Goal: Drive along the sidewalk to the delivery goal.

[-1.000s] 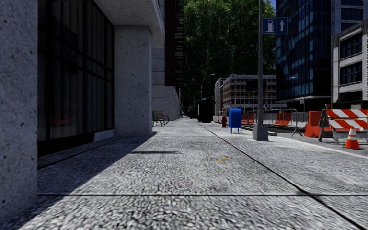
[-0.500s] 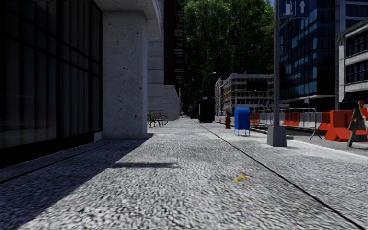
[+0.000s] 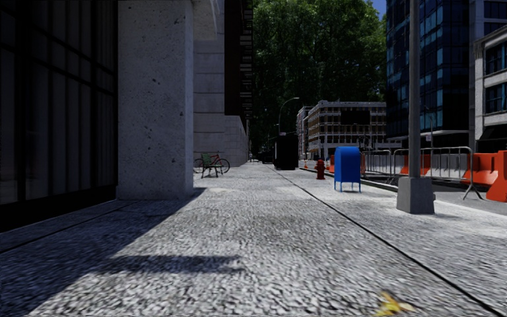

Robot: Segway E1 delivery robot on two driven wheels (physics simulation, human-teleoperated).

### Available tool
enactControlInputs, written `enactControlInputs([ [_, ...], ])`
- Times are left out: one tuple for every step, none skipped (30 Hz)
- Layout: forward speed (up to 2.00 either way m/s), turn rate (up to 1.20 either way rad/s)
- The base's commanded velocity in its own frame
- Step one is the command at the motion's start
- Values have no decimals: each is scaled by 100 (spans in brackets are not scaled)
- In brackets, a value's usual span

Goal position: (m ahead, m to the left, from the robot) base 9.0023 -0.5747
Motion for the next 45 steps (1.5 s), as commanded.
enactControlInputs([
  [200, -6],
  [200, -10],
  [200, -18],
  [200, -21],
  [200, -22],
  [200, -22],
  [200, -22],
  [200, -22],
  [200, -22],
  [200, -15],
  [200, -15],
  [200, 0],
  [200, 0],
  [200, 0],
  [200, 0],
  [200, 0],
  [200, 0],
  [200, 0],
  [200, 0],
  [200, 0],
  [200, 0],
  [200, 0],
  [200, 0],
  [200, 0],
  [200, 0],
  [200, 0],
  [200, 0],
  [200, 0],
  [200, 0],
  [200, 0],
  [200, 0],
  [200, 0],
  [200, 0],
  [200, 0],
  [200, 0],
  [200, 0],
  [200, 0],
  [200, 0],
  [200, 0],
  [200, 0],
  [200, 0],
  [200, 0],
  [200, 0],
  [200, 0],
  [200, 0],
])
